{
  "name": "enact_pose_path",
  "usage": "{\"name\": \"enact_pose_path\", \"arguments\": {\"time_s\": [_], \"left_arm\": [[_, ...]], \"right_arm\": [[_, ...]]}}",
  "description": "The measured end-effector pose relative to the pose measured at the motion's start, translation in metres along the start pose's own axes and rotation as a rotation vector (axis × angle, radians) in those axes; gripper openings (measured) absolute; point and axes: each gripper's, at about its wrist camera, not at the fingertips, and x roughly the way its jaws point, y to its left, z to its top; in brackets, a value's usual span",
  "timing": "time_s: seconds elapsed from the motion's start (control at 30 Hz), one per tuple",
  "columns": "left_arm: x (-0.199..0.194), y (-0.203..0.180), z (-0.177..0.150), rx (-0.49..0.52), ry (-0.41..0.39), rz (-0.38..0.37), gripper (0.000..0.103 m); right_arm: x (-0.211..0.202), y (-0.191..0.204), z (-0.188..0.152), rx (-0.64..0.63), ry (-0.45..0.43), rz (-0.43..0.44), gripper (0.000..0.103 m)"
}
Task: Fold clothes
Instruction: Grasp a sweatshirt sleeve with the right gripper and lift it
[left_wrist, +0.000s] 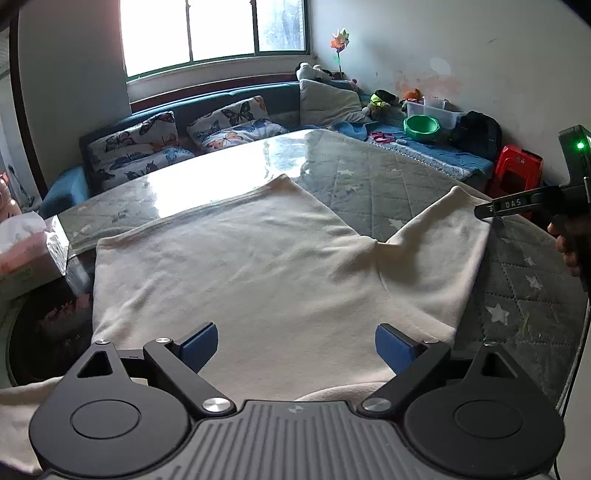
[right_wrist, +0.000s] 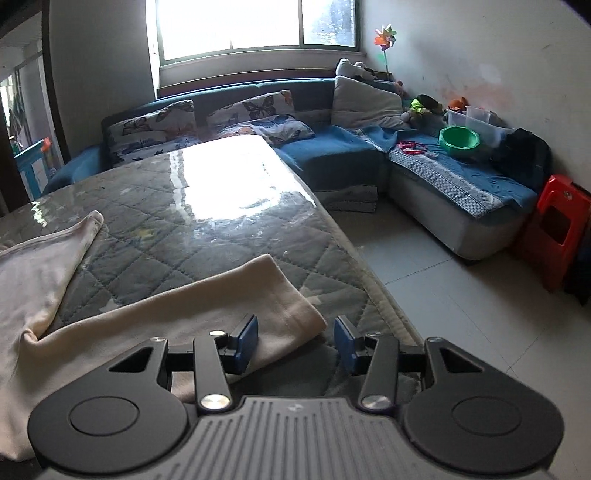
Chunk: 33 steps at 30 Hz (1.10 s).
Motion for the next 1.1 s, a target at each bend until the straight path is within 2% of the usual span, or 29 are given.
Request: {"name": "enact_pose_path", "arguments": {"time_s": [0.07, 0.13, 0.17, 0.2, 0.57, 0.83, 1.0, 1.1], "left_arm": [[0.001, -0.001, 0.001, -0.001, 0.001, 0.004, 0.094], [0.002, -0.002, 0.002, -0.002, 0.001, 0.009, 0.094], [0.003, -0.002, 0.002, -0.003, 0.001, 0.012, 0.094], [0.003, -0.003, 0.002, -0.003, 0.002, 0.016, 0.094], [0.016, -0.015, 0.006, 0.005, 0.014, 0.004, 0.095], [0.03, -0.03, 0.002, 0.027, 0.04, 0.003, 0.095], [0.025, -0.024, 0.003, 0.015, 0.025, -0.006, 0.096], [0.01, -0.006, 0.002, -0.004, -0.006, 0.011, 0.097]], "right_arm": [[0.0, -0.002, 0.0, 0.009, -0.002, 0.012, 0.042], [0.0, -0.003, 0.0, 0.021, -0.004, 0.026, 0.028], [-0.001, -0.004, 0.0, 0.032, -0.004, 0.036, 0.014], [-0.002, -0.005, 0.001, 0.043, -0.004, 0.045, 0.01], [-0.049, -0.003, 0.02, 0.079, -0.115, 0.15, 0.007], [-0.069, 0.015, 0.026, 0.039, -0.136, 0.208, 0.007], [-0.094, 0.032, 0.04, -0.004, -0.167, 0.244, 0.007], [-0.11, 0.053, 0.05, -0.044, -0.178, 0.288, 0.007]]}}
